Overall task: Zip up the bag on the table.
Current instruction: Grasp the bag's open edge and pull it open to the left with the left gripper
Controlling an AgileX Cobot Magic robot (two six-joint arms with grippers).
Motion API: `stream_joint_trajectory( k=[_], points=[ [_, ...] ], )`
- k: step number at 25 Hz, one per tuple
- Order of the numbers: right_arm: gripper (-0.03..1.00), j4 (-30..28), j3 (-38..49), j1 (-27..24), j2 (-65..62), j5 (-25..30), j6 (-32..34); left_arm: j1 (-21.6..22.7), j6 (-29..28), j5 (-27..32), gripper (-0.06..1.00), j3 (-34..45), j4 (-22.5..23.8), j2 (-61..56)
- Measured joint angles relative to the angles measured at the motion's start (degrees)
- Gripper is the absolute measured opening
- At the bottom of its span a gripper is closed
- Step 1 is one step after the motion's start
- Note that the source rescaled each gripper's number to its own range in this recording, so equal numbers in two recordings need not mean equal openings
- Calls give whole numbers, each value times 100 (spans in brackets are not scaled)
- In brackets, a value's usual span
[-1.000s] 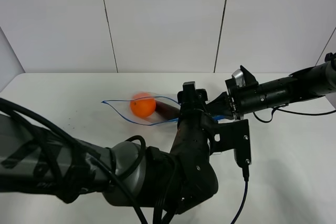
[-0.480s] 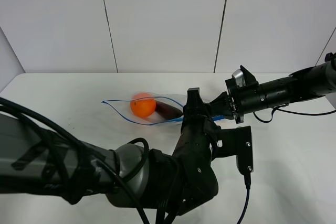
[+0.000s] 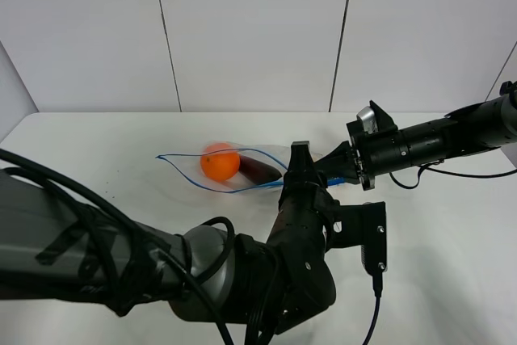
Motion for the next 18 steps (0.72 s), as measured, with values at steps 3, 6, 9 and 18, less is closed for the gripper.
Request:
stream_joint_trajectory(
  k=[3, 6, 9, 18],
  points=[
    [0, 0, 0, 0, 0, 0, 0, 0, 2, -16, 29, 0, 8, 0],
    [0, 5, 0, 0, 0, 0, 0, 0, 2, -16, 28, 0, 8, 0],
    [0, 5, 0, 0, 0, 0, 0, 0, 7, -16, 24, 0, 8, 0],
    [0, 10, 0, 0, 0, 0, 0, 0, 152, -29, 7, 0, 8, 0]
  ],
)
